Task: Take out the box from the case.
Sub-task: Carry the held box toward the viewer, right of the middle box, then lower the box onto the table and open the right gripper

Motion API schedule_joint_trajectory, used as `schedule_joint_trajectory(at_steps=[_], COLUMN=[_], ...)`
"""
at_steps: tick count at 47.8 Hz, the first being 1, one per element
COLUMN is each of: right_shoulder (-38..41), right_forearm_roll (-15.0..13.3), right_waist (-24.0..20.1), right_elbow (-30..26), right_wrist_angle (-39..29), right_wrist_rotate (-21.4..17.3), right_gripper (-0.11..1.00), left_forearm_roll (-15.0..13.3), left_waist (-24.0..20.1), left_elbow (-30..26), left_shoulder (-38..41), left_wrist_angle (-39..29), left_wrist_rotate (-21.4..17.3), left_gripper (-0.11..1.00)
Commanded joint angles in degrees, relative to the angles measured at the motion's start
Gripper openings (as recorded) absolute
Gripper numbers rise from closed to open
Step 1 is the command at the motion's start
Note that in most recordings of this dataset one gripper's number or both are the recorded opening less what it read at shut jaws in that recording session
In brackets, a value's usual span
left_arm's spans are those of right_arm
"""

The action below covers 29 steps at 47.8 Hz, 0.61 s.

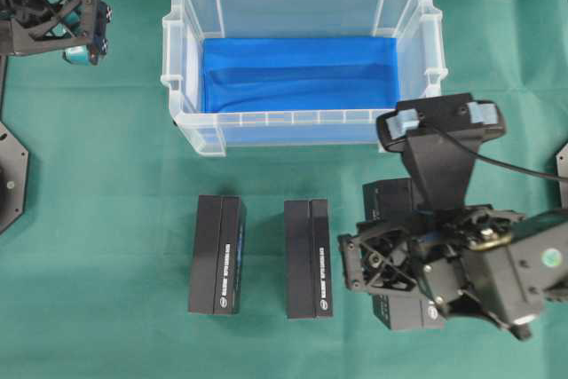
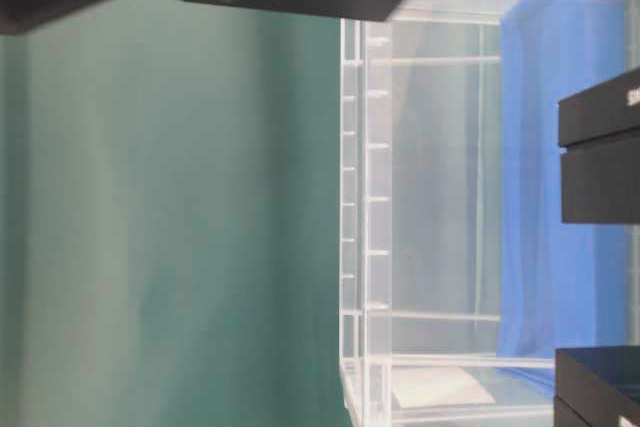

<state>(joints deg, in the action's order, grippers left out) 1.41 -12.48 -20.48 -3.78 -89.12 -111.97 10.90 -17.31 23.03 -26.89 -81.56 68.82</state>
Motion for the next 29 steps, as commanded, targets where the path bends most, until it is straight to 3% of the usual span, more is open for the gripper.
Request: schedule_joint_trajectory(at_steps=[1,29], right_shoulder=[-0.88,-0.79], right_forearm_roll=[0.70,1.76], right_waist=[0.44,2.64], right_elbow=[1.76,18.54], right_wrist_angle=[2.81,19.07], right_wrist_rotate=[0.09,-2.99], right_gripper=[0.67,0.67], left_forearm_roll=[0.18,0.18], left_waist=[0.09,0.00], left_elbow=[-0.53,-0.44], left_shoulder=[-0.70,-0.62], left_wrist_angle=[0.18,0.09], left_wrist_rotate=[-0.09,-0.09], left_gripper=[0.95,0.95])
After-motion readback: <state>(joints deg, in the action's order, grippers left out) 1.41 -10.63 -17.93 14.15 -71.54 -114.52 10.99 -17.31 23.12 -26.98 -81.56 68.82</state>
